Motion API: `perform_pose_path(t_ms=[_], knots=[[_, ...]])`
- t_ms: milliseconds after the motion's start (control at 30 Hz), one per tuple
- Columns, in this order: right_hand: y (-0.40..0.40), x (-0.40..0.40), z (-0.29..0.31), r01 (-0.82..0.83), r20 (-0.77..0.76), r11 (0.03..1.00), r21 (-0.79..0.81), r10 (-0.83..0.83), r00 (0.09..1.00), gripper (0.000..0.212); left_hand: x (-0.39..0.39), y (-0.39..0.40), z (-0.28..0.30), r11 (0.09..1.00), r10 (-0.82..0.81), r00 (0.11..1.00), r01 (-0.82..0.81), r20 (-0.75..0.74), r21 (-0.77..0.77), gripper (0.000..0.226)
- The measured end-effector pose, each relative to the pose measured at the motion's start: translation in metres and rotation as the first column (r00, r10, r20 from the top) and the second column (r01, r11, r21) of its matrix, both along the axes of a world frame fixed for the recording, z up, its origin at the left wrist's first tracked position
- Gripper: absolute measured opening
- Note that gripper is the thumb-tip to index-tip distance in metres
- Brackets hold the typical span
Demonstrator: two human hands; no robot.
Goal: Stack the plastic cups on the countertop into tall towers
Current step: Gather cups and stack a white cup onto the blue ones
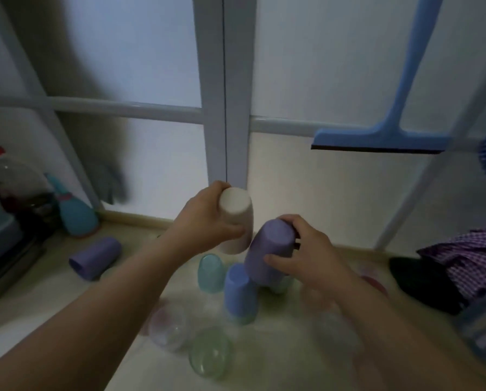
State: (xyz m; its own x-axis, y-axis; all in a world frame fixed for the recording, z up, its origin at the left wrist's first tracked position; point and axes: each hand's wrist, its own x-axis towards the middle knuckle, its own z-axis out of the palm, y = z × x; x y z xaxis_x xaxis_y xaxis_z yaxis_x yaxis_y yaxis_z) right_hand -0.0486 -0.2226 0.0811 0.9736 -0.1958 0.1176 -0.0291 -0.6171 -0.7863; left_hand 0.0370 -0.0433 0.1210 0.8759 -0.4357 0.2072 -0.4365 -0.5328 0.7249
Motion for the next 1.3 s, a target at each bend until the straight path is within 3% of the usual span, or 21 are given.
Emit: perform_pose_path(t_ms=[367, 500, 767, 1033, 1300], knots=[[0.047, 0.031, -0.047, -0.087, -0.116, 0.991, -0.101, 0.076, 0.99, 0.055, 0.016, 0.049, -0.024, 0.996, 0.063, 0.994, -0.068, -0.094, -0.05, 0.055], [0.049, 0.032, -0.066, -0.08, -0.153, 0.995, -0.064, 0.07, 0.986, 0.057, 0.015, 0.049, -0.029, 0.994, 0.05, 0.988, -0.064, -0.144, -0.092, 0.056], [0.038, 0.03, -0.062, -0.036, -0.225, 0.999, -0.039, 0.026, 0.974, 0.092, 0.01, 0.03, -0.025, 0.995, -0.047, 0.996, 0.04, -0.079, -0.093, 0.06], [0.002, -0.012, -0.054, 0.16, -0.097, 0.971, -0.177, -0.179, 0.979, 0.054, 0.002, -0.004, -0.045, 0.995, -0.096, 0.979, 0.102, -0.178, 0.02, 0.063], [-0.028, -0.043, -0.07, 0.209, -0.223, 0.971, -0.118, -0.231, 0.947, 0.054, -0.003, -0.017, -0.068, 0.991, -0.092, 0.974, 0.11, -0.207, 0.076, 0.074]])
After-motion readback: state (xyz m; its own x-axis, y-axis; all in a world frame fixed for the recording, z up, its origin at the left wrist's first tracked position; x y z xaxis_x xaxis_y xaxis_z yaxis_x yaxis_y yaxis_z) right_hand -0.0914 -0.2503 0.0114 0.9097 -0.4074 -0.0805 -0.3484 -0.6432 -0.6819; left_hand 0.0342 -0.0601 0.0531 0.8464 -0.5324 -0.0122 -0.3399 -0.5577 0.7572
